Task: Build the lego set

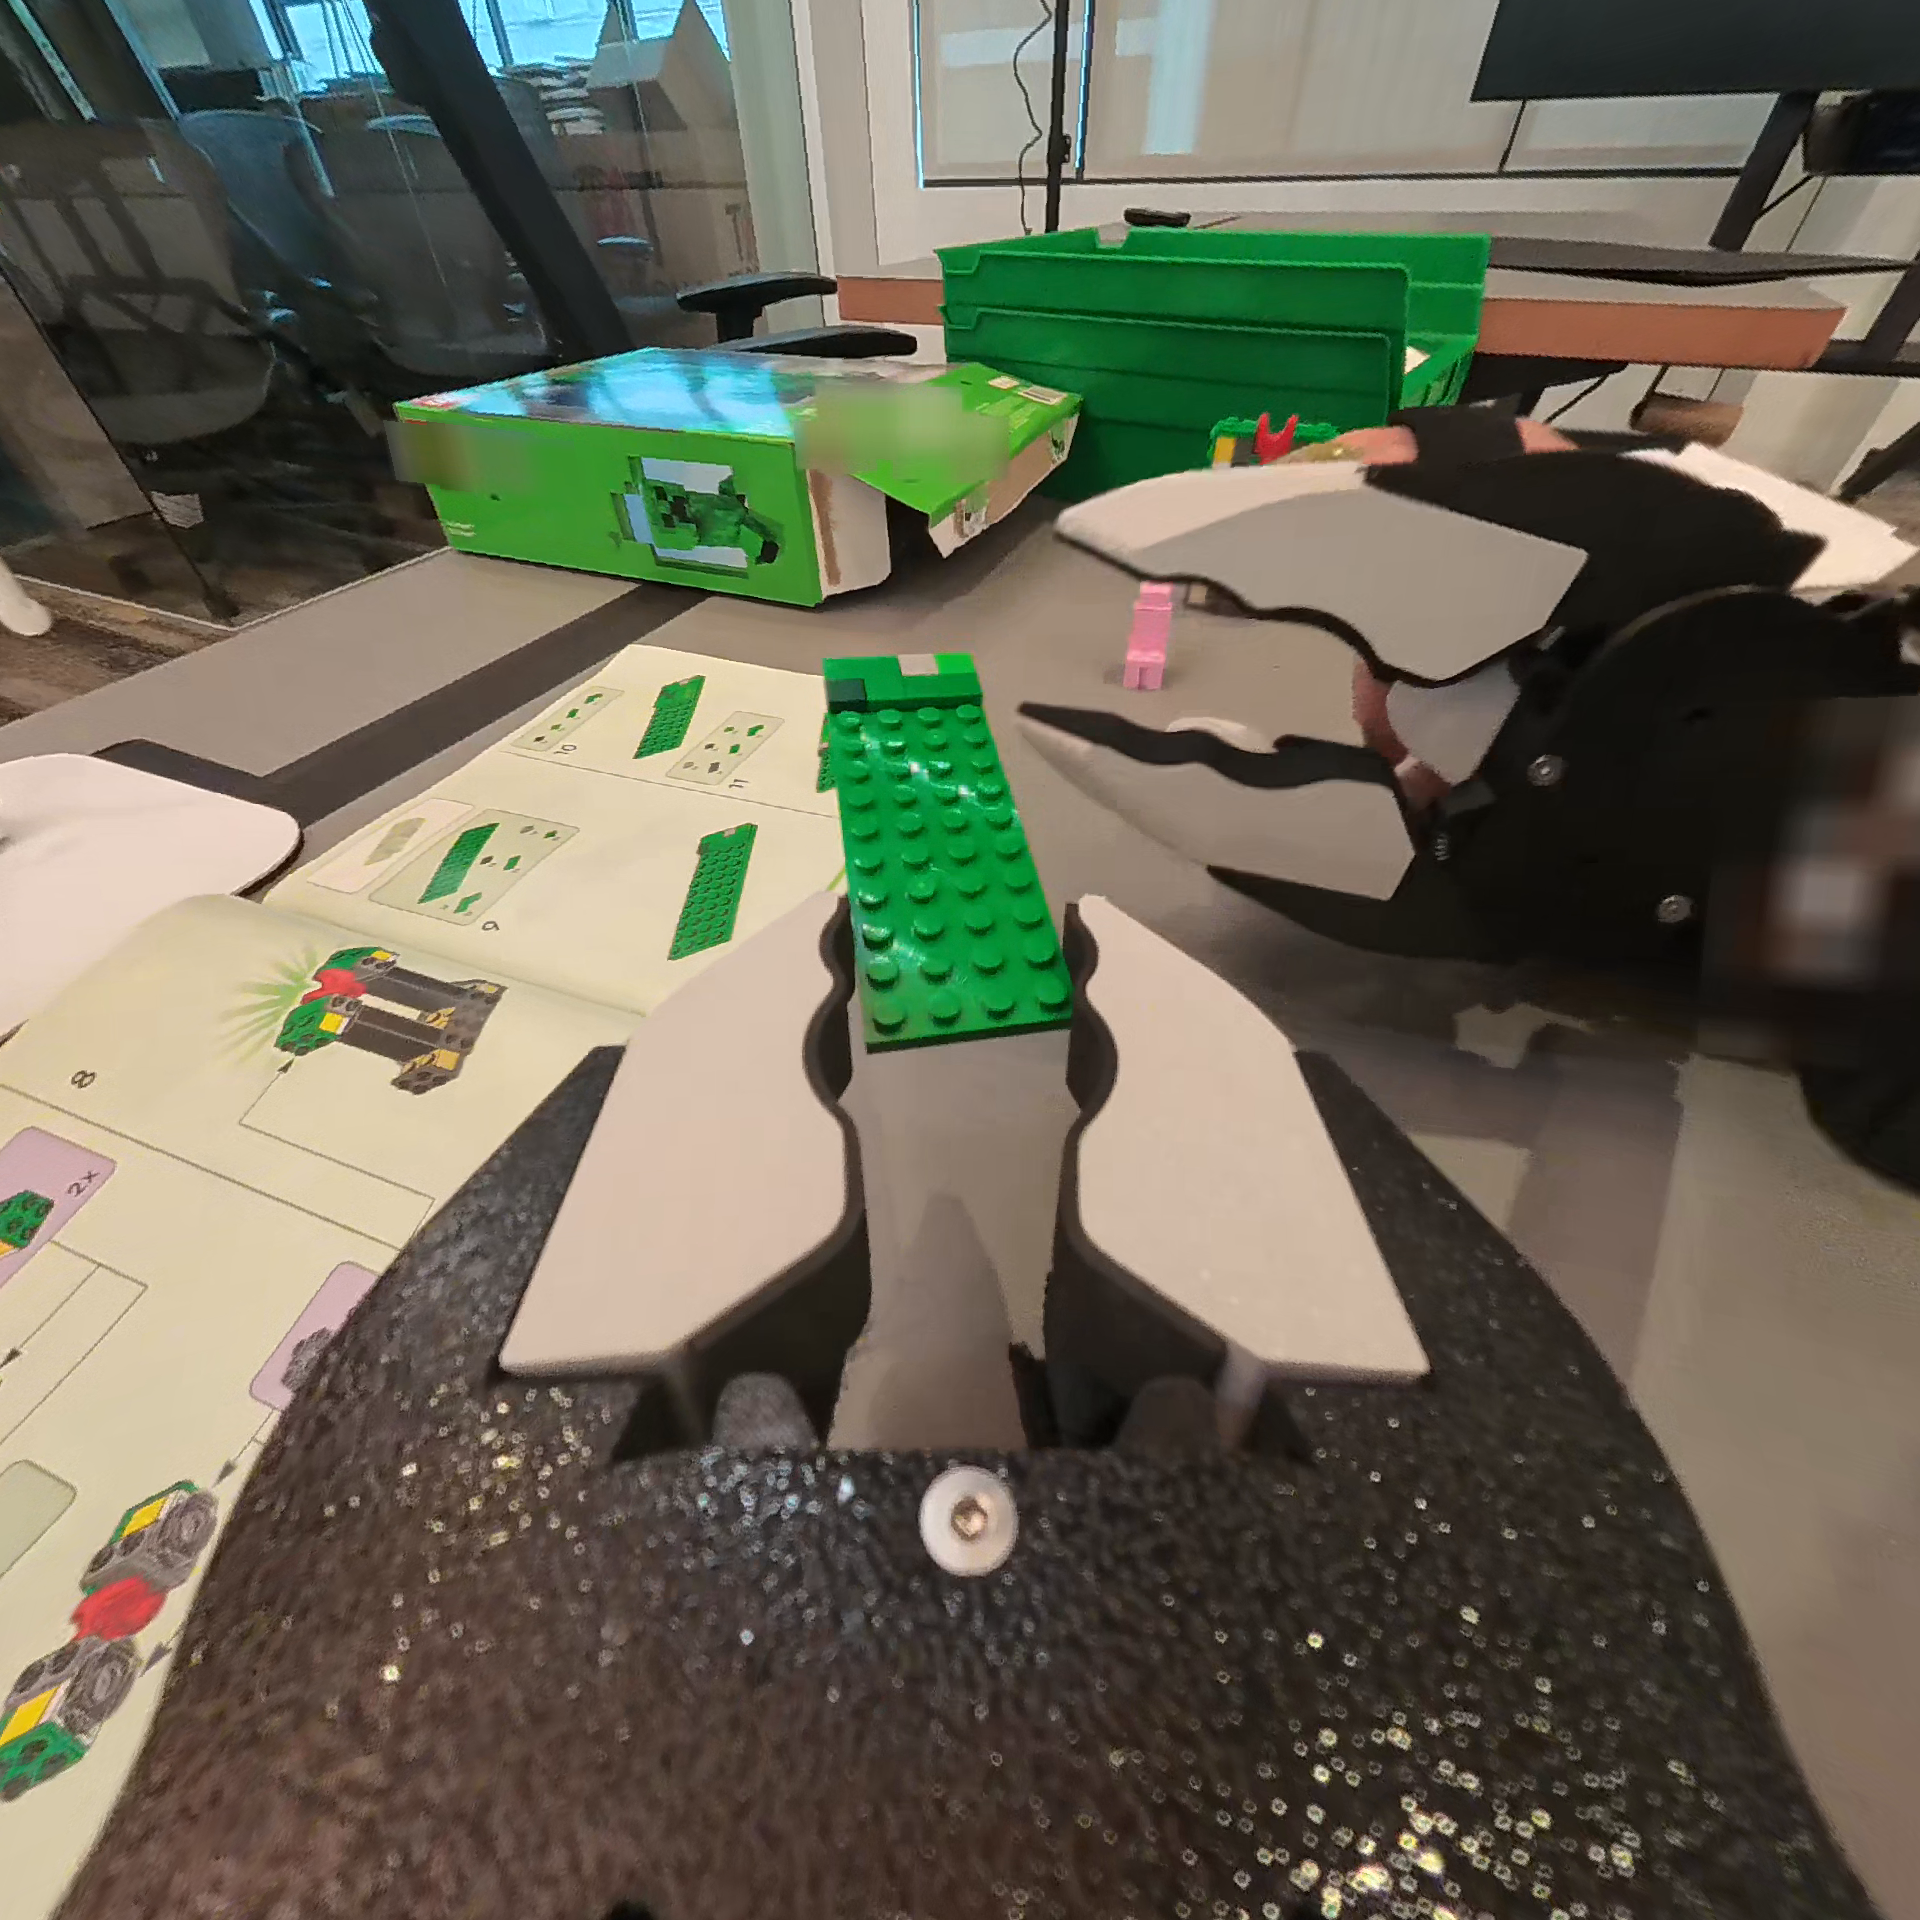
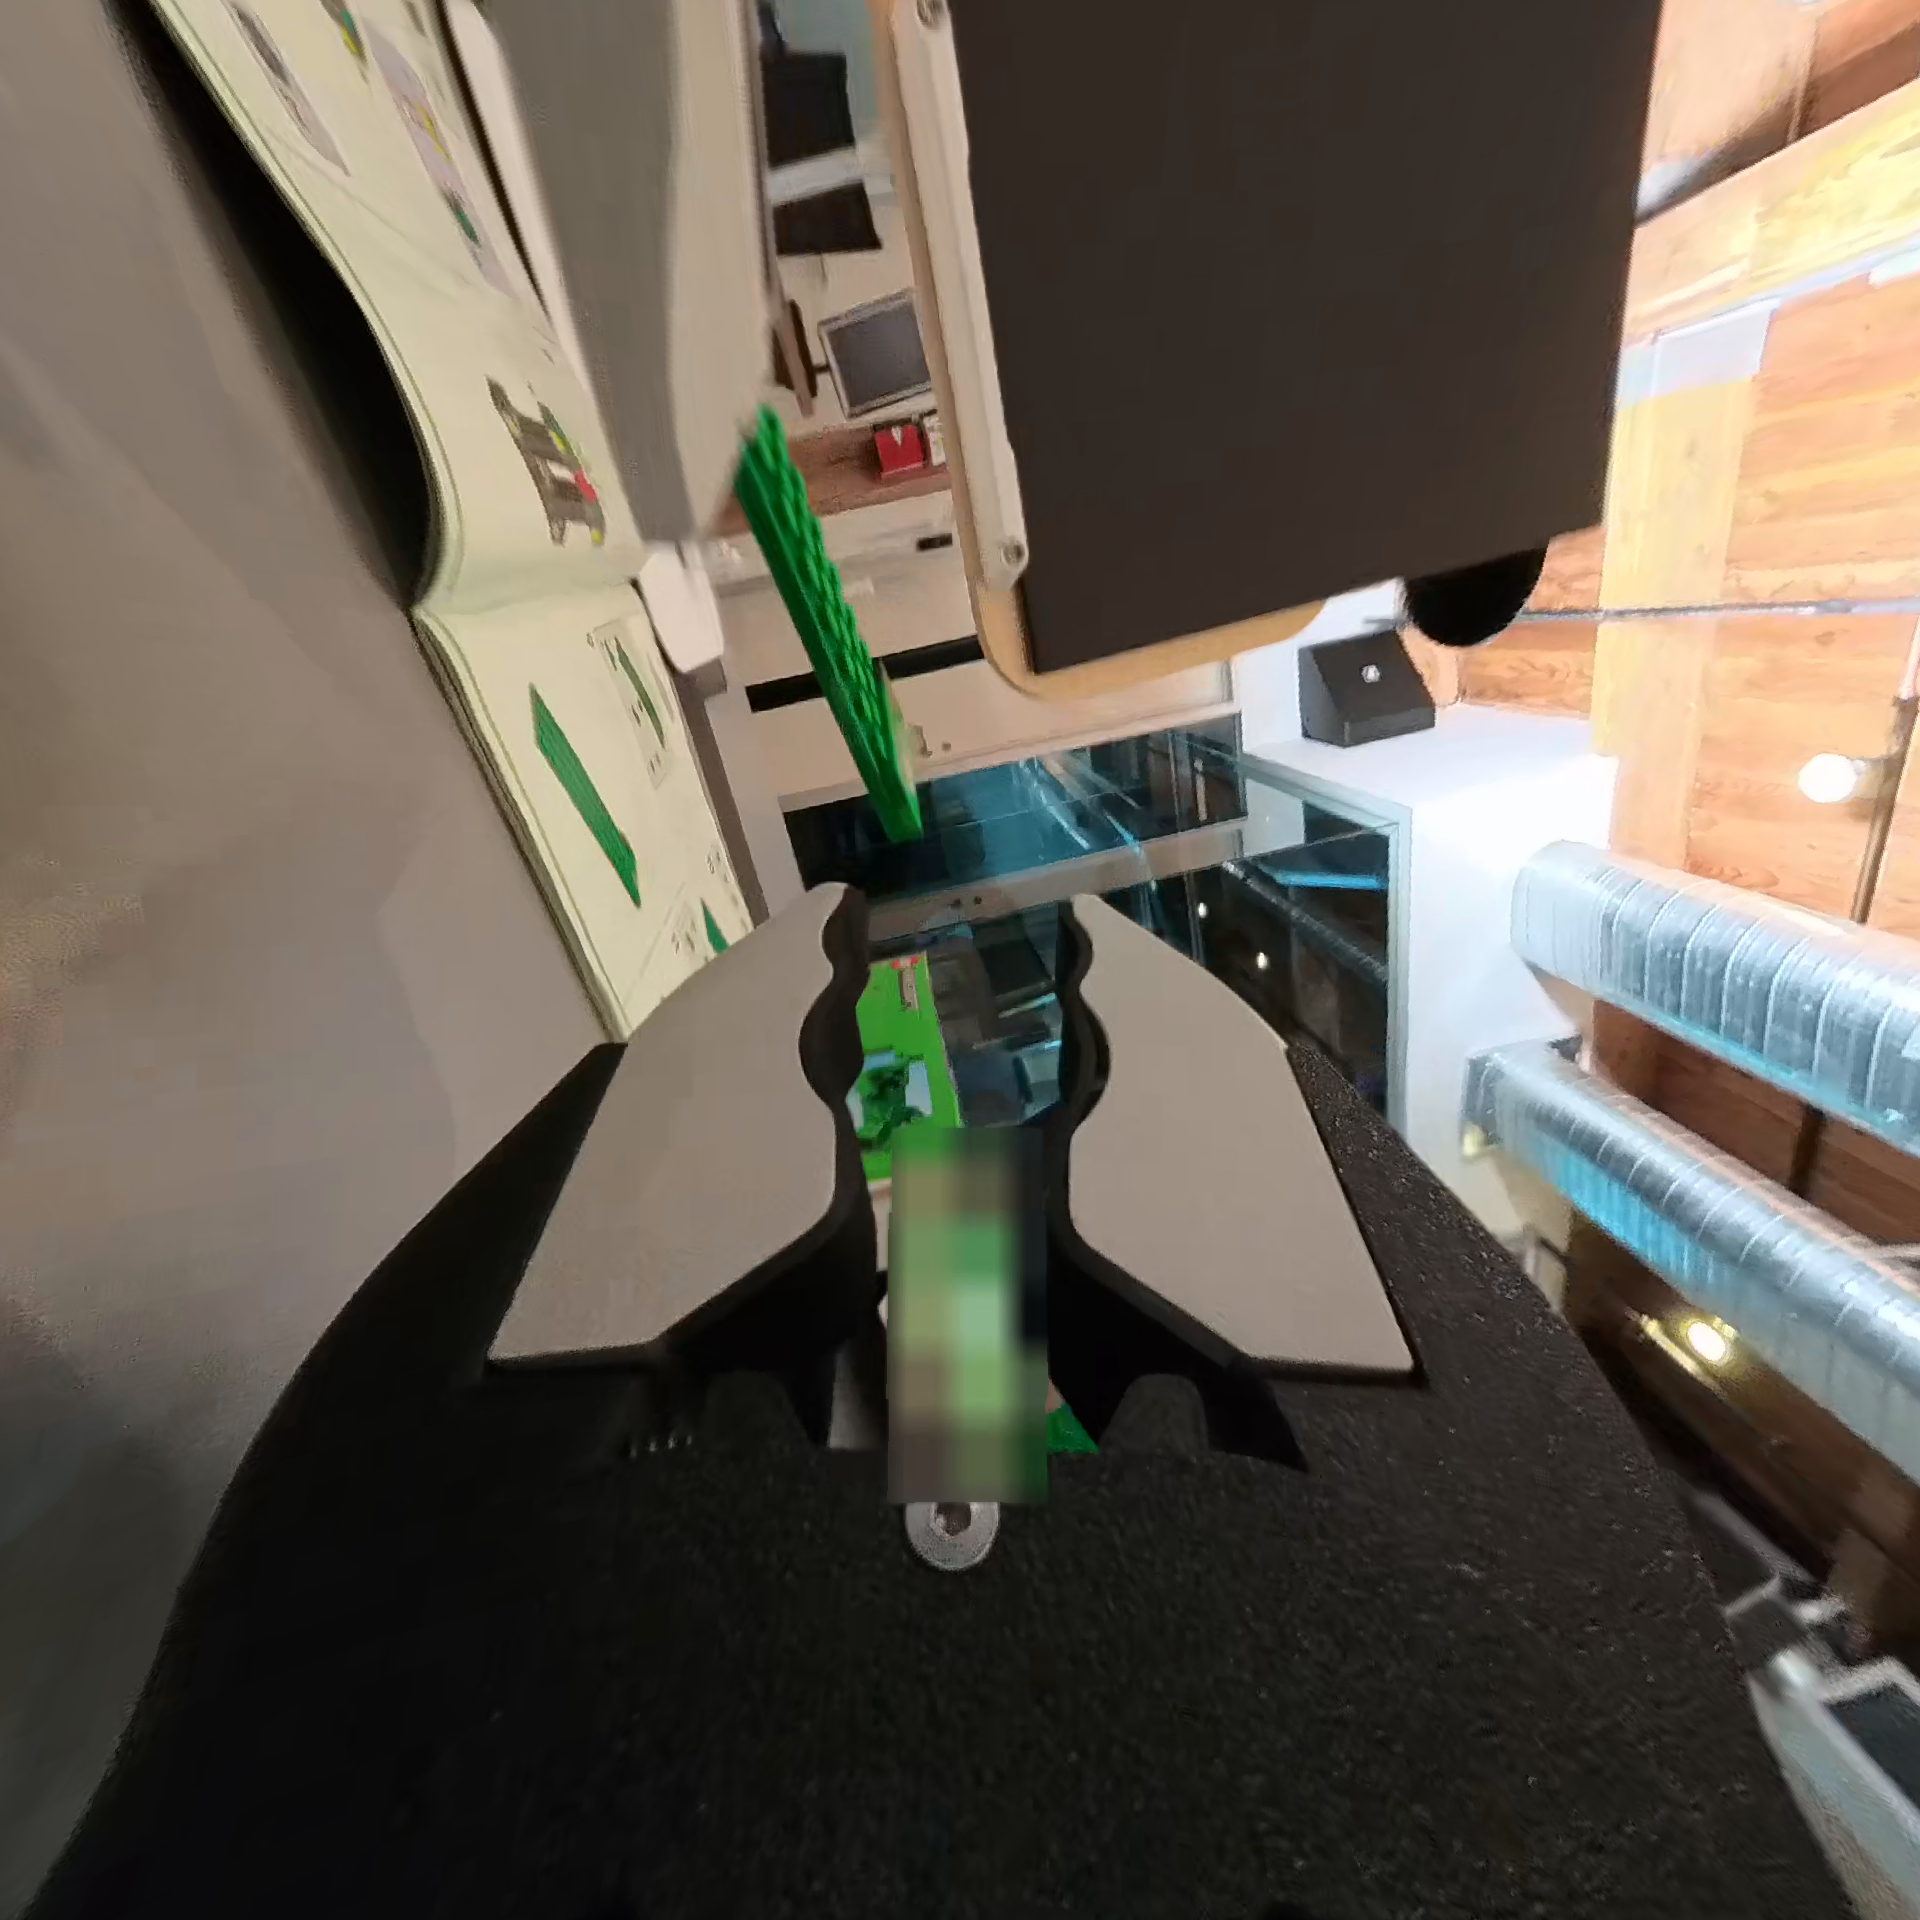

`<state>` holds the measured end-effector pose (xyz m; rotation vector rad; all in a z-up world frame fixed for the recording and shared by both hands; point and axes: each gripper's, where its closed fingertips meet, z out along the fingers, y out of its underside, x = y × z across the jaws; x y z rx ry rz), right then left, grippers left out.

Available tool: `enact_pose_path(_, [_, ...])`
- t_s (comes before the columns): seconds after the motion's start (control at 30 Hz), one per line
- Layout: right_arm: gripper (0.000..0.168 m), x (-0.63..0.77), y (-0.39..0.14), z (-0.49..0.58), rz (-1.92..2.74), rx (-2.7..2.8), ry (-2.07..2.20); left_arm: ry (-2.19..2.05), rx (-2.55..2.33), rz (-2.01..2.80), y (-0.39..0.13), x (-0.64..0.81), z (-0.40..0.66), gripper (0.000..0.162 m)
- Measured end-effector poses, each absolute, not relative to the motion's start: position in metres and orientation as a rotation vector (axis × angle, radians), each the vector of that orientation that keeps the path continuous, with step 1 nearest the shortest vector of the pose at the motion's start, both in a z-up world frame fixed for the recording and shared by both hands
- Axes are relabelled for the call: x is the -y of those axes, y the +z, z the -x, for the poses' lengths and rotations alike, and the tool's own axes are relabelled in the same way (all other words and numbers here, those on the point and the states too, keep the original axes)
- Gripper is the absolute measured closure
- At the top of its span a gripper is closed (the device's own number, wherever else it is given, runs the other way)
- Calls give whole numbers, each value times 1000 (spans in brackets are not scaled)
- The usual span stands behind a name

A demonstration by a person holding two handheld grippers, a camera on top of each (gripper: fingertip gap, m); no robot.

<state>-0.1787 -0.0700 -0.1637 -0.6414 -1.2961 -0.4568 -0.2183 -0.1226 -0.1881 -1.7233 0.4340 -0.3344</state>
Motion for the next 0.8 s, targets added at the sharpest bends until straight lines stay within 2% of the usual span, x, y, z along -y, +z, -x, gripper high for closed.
enact_pose_path(0.1, [134,58,-162,160,761,1256,-347,-331,-448,1725,-189,124,218,124])
enact_pose_path(0.23, [130,51,-158,152,976,1168,53,-344,-467,1726,-190,125,215,124])
enact_pose_path(0.43, [128,42,-155,155,1136,1041,429,-355,-479,1735,-191,124,213,124])
enact_pose_path(0.63, [132,59,-154,174,1165,1055,1054,-378,-496,1741,-192,124,210,124])
enact_pose_path(0.8, [138,47,-142,171,1081,1000,1210,-393,-501,1747,-193,123,209,124])
